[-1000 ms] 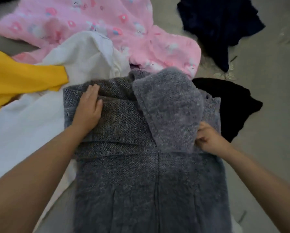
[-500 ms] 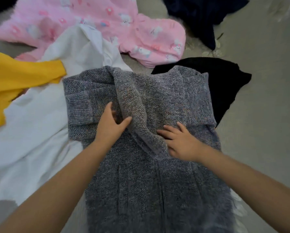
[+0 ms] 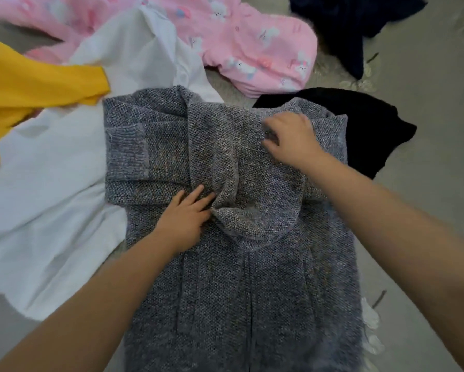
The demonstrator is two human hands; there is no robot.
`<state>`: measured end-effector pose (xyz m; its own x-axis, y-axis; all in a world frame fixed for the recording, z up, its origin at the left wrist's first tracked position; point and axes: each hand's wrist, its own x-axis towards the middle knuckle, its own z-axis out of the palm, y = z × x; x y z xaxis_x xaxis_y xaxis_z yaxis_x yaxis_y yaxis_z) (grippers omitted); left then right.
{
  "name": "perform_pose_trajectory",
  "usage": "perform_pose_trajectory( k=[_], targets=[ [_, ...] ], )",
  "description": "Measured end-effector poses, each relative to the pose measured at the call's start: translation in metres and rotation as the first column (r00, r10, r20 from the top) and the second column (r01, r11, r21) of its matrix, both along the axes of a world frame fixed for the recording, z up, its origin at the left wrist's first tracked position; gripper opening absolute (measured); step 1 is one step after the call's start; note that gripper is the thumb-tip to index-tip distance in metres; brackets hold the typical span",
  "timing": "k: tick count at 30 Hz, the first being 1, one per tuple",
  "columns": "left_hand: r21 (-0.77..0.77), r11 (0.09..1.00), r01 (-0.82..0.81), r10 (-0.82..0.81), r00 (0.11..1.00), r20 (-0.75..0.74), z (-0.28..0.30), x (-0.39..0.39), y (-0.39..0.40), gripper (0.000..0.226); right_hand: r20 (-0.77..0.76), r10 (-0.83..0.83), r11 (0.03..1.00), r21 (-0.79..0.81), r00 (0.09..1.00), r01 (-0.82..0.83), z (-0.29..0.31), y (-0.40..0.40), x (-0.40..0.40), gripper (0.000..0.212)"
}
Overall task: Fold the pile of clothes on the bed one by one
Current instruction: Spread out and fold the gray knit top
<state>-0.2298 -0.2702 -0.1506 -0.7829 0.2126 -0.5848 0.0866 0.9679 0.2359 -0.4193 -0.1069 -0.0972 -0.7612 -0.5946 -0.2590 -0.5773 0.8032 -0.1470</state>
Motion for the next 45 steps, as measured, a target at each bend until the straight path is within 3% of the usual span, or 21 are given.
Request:
perform_pose_trajectory(
  k=[4, 6, 9, 12, 13, 15, 18, 20, 22, 24, 27, 31, 35, 37, 40, 43, 45],
  targets=[
    [0.01, 1.0, 0.004, -0.005, 0.998, 0.067, 0.003, 0.0, -0.004, 0.059, 0.149, -0.003, 0.978, 0.207, 0.989, -0.028, -0.014, -0.038, -0.036, 0.08],
    [0.012, 1.0, 0.017, -0.019, 0.994, 0.108, 0.005, -0.002, -0.006, 0.061, 0.199, -0.026, 0.959, 0.282, 0.98, -0.032, -0.021, -0.047, -0.041, 0.082],
    [0.009, 0.999, 0.039, -0.04, 0.987, 0.157, 0.009, -0.005, -0.008, 0.063, 0.185, -0.072, 0.95, 0.312, 0.98, 0.011, -0.023, -0.055, -0.036, 0.053],
    [0.029, 0.999, 0.032, -0.036, 0.989, 0.146, 0.015, -0.005, -0.009, 0.061, 0.03, -0.044, 0.975, 0.221, 0.999, 0.037, -0.015, -0.053, -0.021, 0.017],
    [0.06, 0.998, -0.009, 0.003, 0.996, 0.09, 0.02, -0.002, -0.01, 0.059, -0.025, -0.035, 0.984, 0.174, 0.999, 0.039, -0.01, -0.05, -0.013, 0.011],
    [0.193, 0.974, -0.116, 0.161, 0.958, -0.239, 0.038, 0.003, -0.011, 0.051, -0.126, -0.022, 0.997, 0.07, 0.992, 0.031, 0.002, -0.038, 0.007, 0.007],
    [0.309, 0.945, -0.11, 0.3, 0.669, -0.68, 0.068, 0.006, -0.011, 0.035, -0.326, 0.021, 0.991, -0.121, 0.945, -0.064, 0.02, -0.013, 0.05, 0.013],
    [0.213, 0.969, -0.127, 0.247, 0.567, -0.786, 0.089, 0.002, -0.01, 0.04, -0.47, 0.018, 0.965, -0.223, 0.882, -0.138, 0.034, 0.0, 0.081, 0.019],
    [0.041, 0.986, -0.161, 0.136, 0.64, -0.756, 0.111, -0.002, -0.006, 0.064, -0.525, 0.014, 0.95, -0.258, 0.851, -0.174, 0.045, 0.013, 0.112, 0.019],
    [-0.142, 0.977, -0.157, 0.046, 0.812, -0.582, 0.13, 0.0, -0.002, 0.087, -0.528, 0.019, 0.943, -0.273, 0.849, -0.191, 0.053, 0.028, 0.143, 0.017],
    [-0.303, 0.952, -0.041, -0.083, 0.919, -0.386, 0.142, 0.023, 0.018, 0.078, -0.508, 0.035, 0.942, -0.27, 0.861, -0.198, 0.059, 0.05, 0.192, 0.018],
    [-0.254, 0.967, 0.031, -0.125, 0.924, -0.361, 0.141, 0.087, 0.052, 0.037, -0.472, 0.018, 0.947, -0.276, 0.881, -0.167, 0.062, 0.078, 0.251, 0.02],
    [-0.145, 0.989, 0.014, -0.099, 0.794, -0.6, 0.132, 0.175, 0.081, 0.029, -0.479, -0.019, 0.95, -0.281, 0.878, -0.133, 0.06, 0.111, 0.315, 0.023],
    [-0.133, 0.991, 0.001, -0.091, 0.741, -0.666, 0.119, 0.216, 0.096, 0.014, -0.511, -0.009, 0.956, -0.258, 0.859, -0.143, 0.052, 0.129, 0.351, 0.026],
    [-0.18, 0.983, 0.026, -0.14, 0.741, -0.657, 0.093, 0.265, 0.113, 0.012, -0.571, 0.054, 0.964, -0.184, 0.819, -0.192, 0.027, 0.151, 0.402, 0.025],
    [-0.197, 0.98, 0.041, -0.157, 0.769, -0.62, 0.068, 0.3, 0.128, 0.013, -0.592, 0.112, 0.968, -0.116, 0.798, -0.222, -0.004, 0.166, 0.437, 0.011],
    [-0.183, 0.983, -0.008, -0.116, 0.746, -0.655, 0.05, 0.316, 0.139, 0.026, -0.585, 0.099, 0.975, -0.107, 0.805, -0.197, -0.024, 0.173, 0.45, 0.012]
  ],
)
